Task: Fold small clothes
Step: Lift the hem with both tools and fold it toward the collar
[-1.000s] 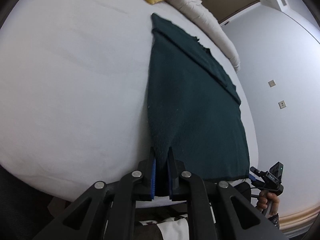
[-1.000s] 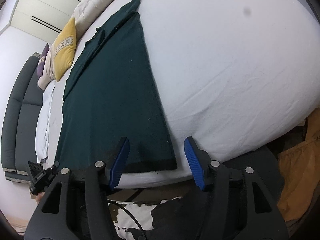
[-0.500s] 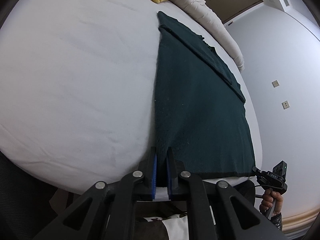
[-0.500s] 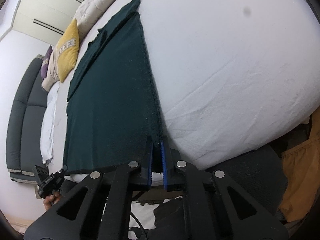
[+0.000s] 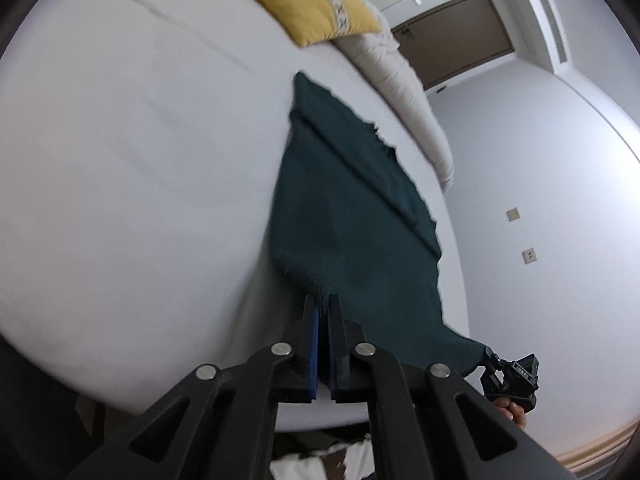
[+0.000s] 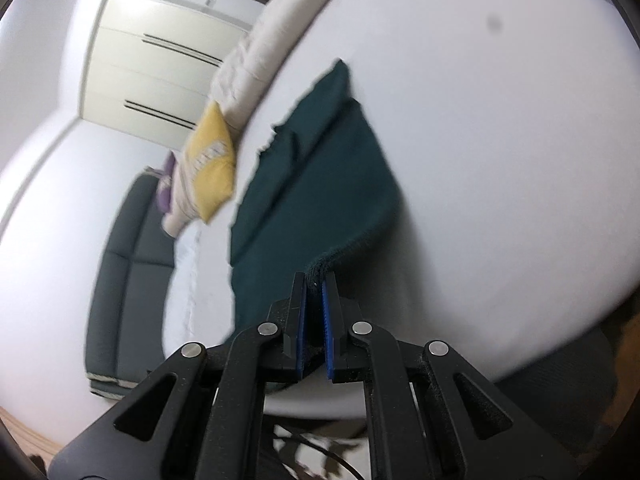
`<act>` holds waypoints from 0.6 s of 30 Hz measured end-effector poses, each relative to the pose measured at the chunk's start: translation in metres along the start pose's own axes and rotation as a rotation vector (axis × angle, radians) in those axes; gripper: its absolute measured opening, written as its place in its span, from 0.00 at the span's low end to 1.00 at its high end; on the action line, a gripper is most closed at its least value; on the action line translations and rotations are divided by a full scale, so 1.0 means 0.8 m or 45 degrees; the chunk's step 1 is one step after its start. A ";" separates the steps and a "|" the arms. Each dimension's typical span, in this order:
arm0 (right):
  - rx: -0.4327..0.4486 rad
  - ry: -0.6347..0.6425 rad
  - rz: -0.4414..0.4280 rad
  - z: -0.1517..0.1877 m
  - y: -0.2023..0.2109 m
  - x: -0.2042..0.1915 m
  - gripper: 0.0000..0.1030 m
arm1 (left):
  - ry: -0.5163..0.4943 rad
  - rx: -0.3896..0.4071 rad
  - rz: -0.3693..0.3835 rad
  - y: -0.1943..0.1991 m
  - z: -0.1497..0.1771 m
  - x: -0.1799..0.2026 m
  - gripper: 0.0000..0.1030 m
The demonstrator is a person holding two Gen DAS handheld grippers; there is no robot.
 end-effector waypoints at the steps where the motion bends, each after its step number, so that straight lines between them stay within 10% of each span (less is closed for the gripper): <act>1: 0.019 -0.002 -0.016 -0.010 -0.004 -0.007 0.06 | 0.001 0.006 0.010 -0.001 -0.005 0.004 0.04; 18: 0.161 0.001 0.034 -0.195 -0.105 -0.055 0.06 | -0.054 0.142 0.088 -0.062 -0.157 0.098 0.04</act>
Point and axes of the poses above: each gripper's, at about its wrist camera, not at the fingertips, and y roughly against the way its jaws point, x to its right, z to its underside, the point moved 5 cm from there along -y, roughly the way its jaws point, and after that the axes turned 11 degrees about y, right-handed, at the moved point
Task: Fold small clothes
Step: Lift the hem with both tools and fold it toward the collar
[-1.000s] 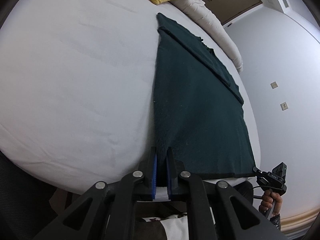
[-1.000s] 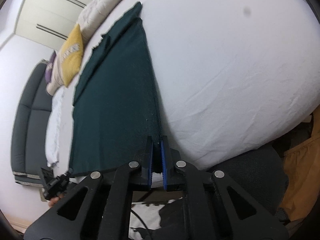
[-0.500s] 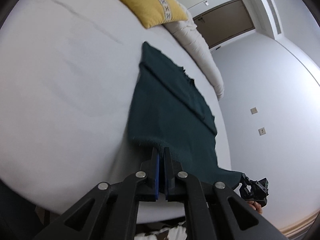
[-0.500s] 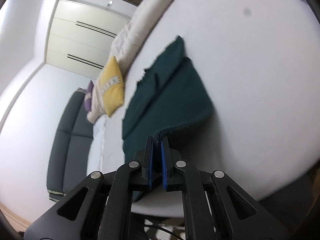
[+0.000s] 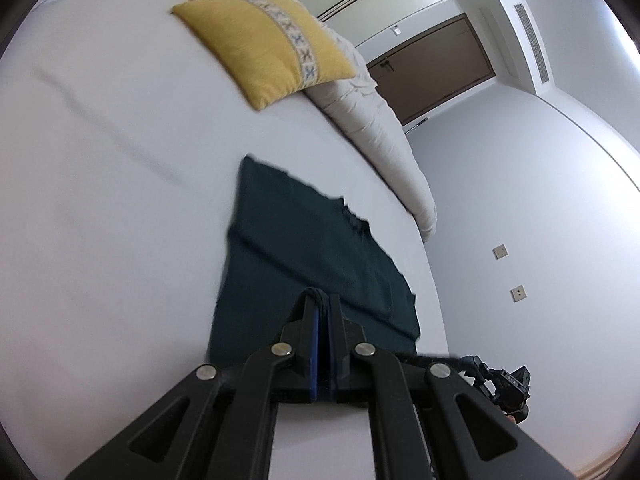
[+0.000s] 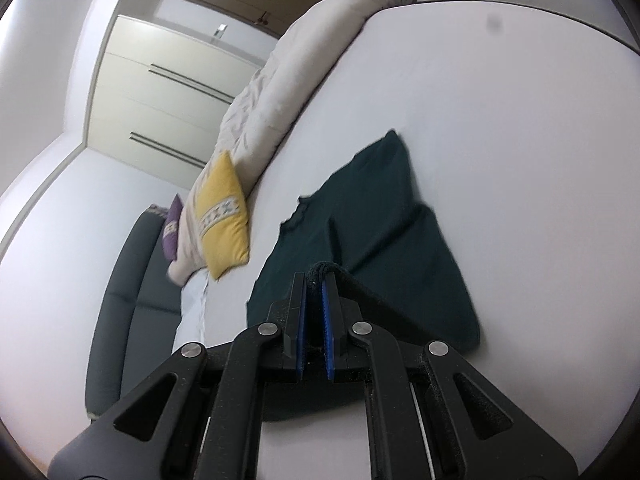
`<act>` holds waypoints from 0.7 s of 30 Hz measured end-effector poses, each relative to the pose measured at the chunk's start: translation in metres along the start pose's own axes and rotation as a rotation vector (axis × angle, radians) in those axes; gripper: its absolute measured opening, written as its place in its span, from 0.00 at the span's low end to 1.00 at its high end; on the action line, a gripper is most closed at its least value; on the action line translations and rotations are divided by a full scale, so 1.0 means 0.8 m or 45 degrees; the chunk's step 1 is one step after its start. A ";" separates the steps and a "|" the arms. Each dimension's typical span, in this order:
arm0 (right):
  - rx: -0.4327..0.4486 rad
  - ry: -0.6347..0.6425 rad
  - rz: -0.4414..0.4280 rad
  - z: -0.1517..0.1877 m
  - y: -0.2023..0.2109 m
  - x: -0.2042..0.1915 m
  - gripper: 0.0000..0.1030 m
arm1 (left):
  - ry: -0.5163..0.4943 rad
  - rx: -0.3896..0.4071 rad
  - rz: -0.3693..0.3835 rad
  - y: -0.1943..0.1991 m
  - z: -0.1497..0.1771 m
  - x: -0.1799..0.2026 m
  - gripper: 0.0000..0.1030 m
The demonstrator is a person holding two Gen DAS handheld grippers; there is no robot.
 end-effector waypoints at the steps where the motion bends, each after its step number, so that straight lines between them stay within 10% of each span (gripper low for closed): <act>1: 0.002 -0.001 0.011 -0.009 -0.011 0.002 0.06 | -0.010 0.003 -0.005 -0.011 -0.010 0.006 0.04; 21: -0.062 -0.014 0.275 -0.149 -0.260 0.072 0.06 | -0.002 0.013 -0.214 -0.231 -0.161 -0.004 0.04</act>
Point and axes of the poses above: each gripper's, at about its wrist camera, not at the fingertips, and y roughly against the way its jaws point, x to its right, z to its underside, the point moved 5 cm from there along -y, roughly the way its jaws point, and after that the axes turned 11 degrees about y, right-handed, at the moved point
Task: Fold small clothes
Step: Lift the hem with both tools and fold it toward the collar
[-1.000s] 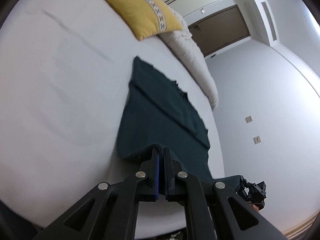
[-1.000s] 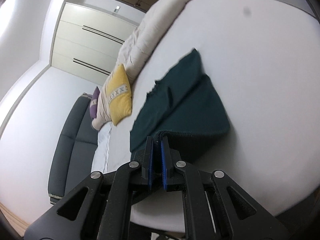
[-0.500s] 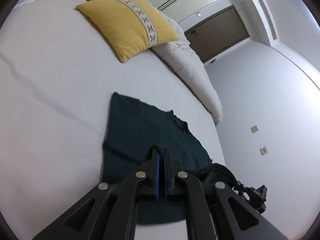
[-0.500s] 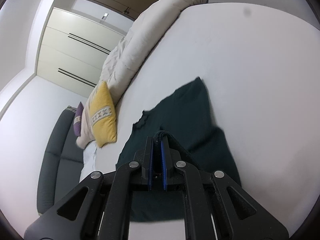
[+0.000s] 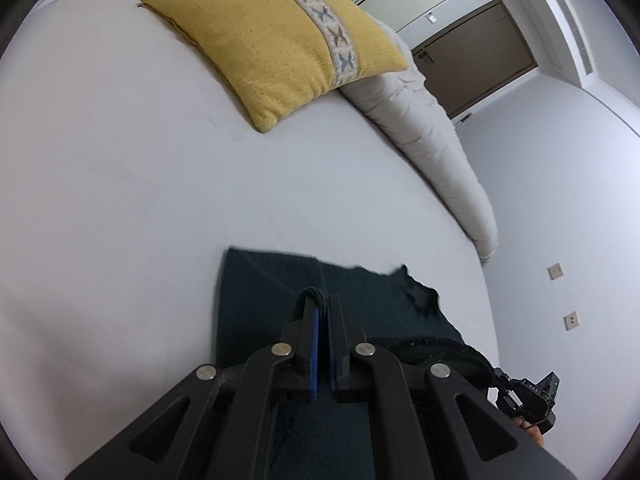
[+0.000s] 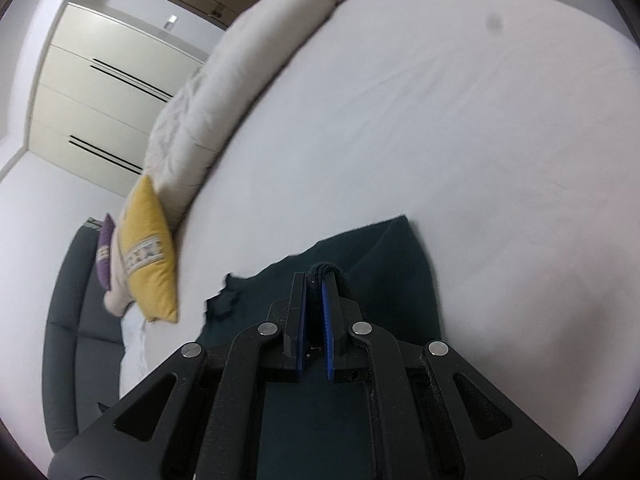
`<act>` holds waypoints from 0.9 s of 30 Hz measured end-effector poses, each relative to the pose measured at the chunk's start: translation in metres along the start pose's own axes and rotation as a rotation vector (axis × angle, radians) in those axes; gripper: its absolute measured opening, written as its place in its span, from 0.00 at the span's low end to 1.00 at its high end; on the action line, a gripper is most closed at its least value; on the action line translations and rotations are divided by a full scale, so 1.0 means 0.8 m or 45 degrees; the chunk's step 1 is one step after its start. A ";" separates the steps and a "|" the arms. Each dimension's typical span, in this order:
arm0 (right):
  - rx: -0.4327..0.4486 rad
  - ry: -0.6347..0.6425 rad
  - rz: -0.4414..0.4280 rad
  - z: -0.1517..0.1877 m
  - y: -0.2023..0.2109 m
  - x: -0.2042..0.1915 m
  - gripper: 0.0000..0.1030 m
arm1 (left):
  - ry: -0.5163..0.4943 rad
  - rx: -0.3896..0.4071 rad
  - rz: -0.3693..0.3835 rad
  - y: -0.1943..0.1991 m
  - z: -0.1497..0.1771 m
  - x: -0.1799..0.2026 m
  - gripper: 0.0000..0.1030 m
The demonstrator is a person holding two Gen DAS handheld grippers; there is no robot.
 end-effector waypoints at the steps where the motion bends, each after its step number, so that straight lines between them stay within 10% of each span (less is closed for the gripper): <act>1: -0.001 -0.004 0.008 -0.004 -0.010 0.002 0.06 | -0.002 0.000 -0.012 -0.009 -0.005 0.000 0.04; 9: -0.031 -0.016 0.078 -0.037 -0.080 0.016 0.09 | 0.006 -0.044 -0.091 -0.074 -0.032 -0.003 0.08; 13: 0.063 -0.030 0.126 -0.047 -0.077 0.030 0.48 | 0.003 -0.015 -0.062 -0.065 -0.030 0.000 0.65; 27: -0.032 0.451 0.328 0.013 -0.054 -0.018 0.52 | -0.213 0.066 -0.192 -0.012 0.017 -0.008 0.67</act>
Point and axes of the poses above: each gripper's, at about its wrist camera, not at the fingertips, and y roughly against the way its jaws point, x to its right, z to its underside, the point moved 5 cm from there along -y, roughly the way its jaws point, and after that the axes turned 11 degrees about y, right-handed, at the moved point
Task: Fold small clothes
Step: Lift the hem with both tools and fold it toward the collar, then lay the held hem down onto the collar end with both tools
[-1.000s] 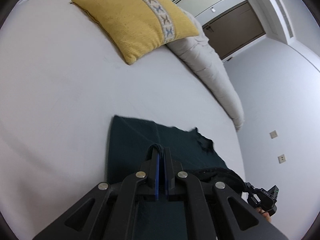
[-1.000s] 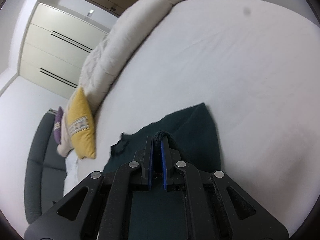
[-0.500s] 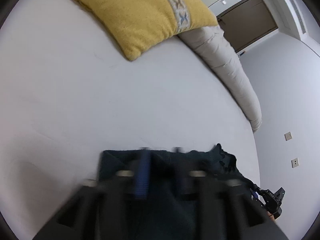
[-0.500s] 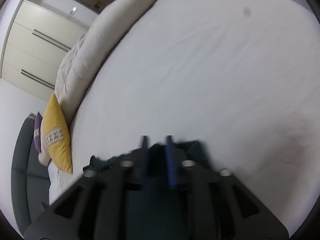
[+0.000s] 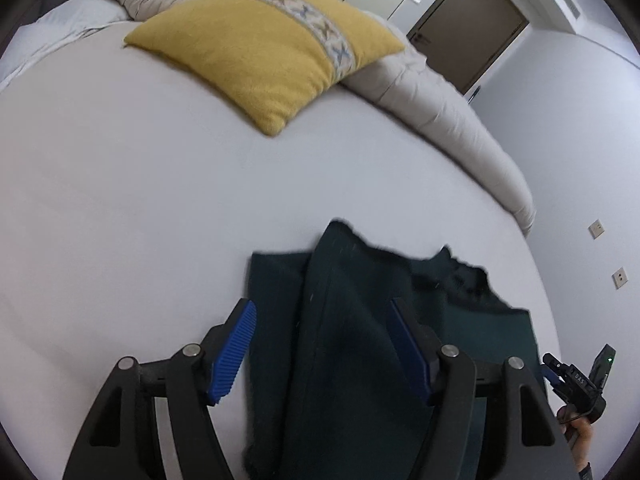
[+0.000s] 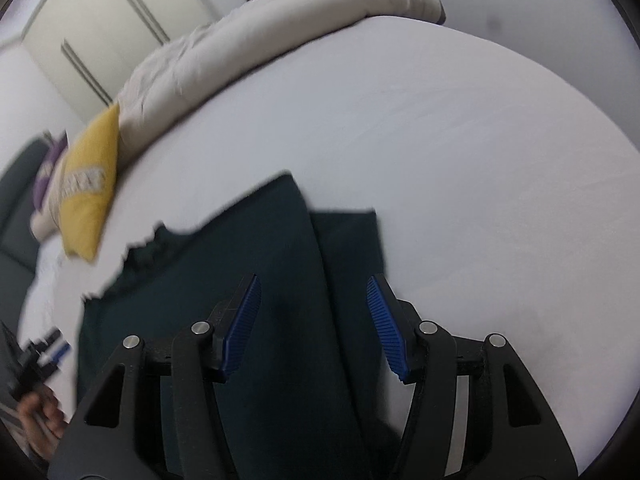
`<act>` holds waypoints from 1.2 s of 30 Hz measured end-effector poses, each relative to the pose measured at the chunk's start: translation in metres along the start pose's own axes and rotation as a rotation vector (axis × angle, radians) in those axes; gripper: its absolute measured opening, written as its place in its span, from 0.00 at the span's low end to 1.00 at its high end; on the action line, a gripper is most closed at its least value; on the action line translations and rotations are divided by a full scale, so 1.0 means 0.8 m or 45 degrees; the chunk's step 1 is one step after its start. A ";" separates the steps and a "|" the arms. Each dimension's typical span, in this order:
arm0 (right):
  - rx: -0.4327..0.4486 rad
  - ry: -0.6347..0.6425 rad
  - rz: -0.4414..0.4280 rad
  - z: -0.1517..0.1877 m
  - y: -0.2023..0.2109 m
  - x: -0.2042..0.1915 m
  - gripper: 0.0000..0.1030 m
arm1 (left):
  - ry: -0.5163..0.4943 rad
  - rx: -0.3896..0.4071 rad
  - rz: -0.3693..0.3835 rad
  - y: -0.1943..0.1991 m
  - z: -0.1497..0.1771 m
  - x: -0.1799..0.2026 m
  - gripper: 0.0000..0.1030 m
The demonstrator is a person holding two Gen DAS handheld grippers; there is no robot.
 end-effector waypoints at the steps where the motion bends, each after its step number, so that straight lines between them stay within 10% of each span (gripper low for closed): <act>1: -0.010 0.015 0.011 0.003 -0.003 -0.002 0.52 | 0.006 -0.011 -0.005 -0.004 0.001 -0.003 0.67; 15: 0.001 0.219 0.175 0.029 0.003 -0.023 0.36 | -0.085 -0.028 -0.137 -0.029 0.007 -0.012 0.42; 18: -0.021 0.295 0.215 0.032 -0.002 -0.031 0.28 | -0.092 -0.022 -0.144 -0.029 0.006 -0.008 0.09; 23: -0.005 0.291 0.228 0.034 0.012 -0.019 0.13 | -0.054 0.028 -0.086 -0.010 0.006 -0.014 0.09; 36: 0.036 0.171 0.217 0.038 0.029 -0.007 0.20 | 0.092 0.055 -0.073 -0.002 0.011 -0.058 0.28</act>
Point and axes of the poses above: each gripper's, at about its wrist camera, not at the fingertips, and y roughly against the way its jaws point, x to its right, z to its underside, the point moved 5 cm from there along -y, roughly the way its jaws point, and after that the axes turned 11 degrees about y, right-handed, at the moved point
